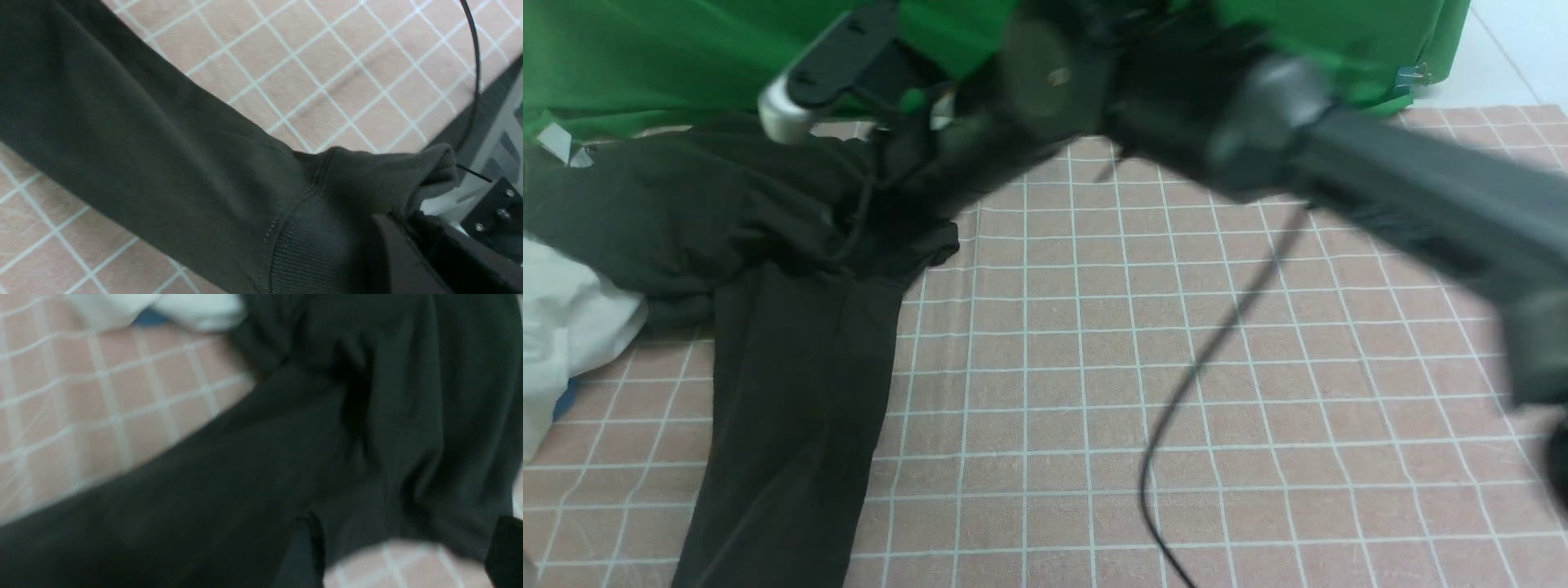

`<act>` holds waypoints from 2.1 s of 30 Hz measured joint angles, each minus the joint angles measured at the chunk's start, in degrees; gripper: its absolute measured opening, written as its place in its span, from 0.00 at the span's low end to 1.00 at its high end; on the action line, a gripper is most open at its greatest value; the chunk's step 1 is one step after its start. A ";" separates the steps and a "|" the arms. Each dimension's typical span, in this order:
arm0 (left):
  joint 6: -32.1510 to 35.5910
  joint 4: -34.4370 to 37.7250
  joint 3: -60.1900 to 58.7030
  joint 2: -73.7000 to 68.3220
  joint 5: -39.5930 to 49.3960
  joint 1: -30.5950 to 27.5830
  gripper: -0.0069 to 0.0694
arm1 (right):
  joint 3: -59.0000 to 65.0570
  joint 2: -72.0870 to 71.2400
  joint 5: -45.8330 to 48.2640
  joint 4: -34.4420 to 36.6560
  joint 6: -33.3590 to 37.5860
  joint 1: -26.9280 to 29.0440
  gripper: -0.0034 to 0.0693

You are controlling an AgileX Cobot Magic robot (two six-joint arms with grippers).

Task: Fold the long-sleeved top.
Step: Spread the long sleeves with your arms and place them on the tabletop

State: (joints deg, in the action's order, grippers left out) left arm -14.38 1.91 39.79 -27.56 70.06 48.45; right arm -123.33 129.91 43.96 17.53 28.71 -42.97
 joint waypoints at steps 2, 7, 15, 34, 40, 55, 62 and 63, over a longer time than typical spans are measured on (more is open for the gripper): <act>-0.54 -0.56 0.00 0.00 -0.14 0.00 0.14 | -6.04 4.54 -0.27 0.00 0.05 0.00 0.85; -0.97 -0.63 -0.07 0.00 -3.43 0.00 0.14 | -17.33 14.94 -1.65 -0.30 0.55 0.00 0.85; -2.03 0.02 -0.07 0.00 -4.45 0.00 0.14 | -22.31 23.74 -4.64 -0.48 0.83 0.00 0.81; -0.59 1.32 -0.07 0.00 -2.06 0.00 0.14 | -22.56 17.69 7.77 -1.51 -6.91 6.15 0.09; -0.47 1.32 -0.07 0.00 -0.89 0.00 0.14 | -23.19 12.89 17.73 0.09 -15.86 5.99 0.13; 1.95 1.32 -0.07 0.00 -0.01 0.00 0.14 | -23.08 23.45 15.19 -0.03 -32.42 -0.32 0.76; 3.42 1.37 -0.07 0.00 -0.01 0.00 0.14 | -23.08 24.28 9.74 0.18 -31.96 -3.22 0.71; 3.90 1.37 -0.07 0.00 -0.01 0.00 0.14 | -23.08 24.41 8.08 0.26 -31.75 -3.97 0.67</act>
State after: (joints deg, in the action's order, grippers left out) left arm -10.48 3.27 39.72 -27.56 70.05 48.45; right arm -146.42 154.32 52.04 17.79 -3.04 -46.94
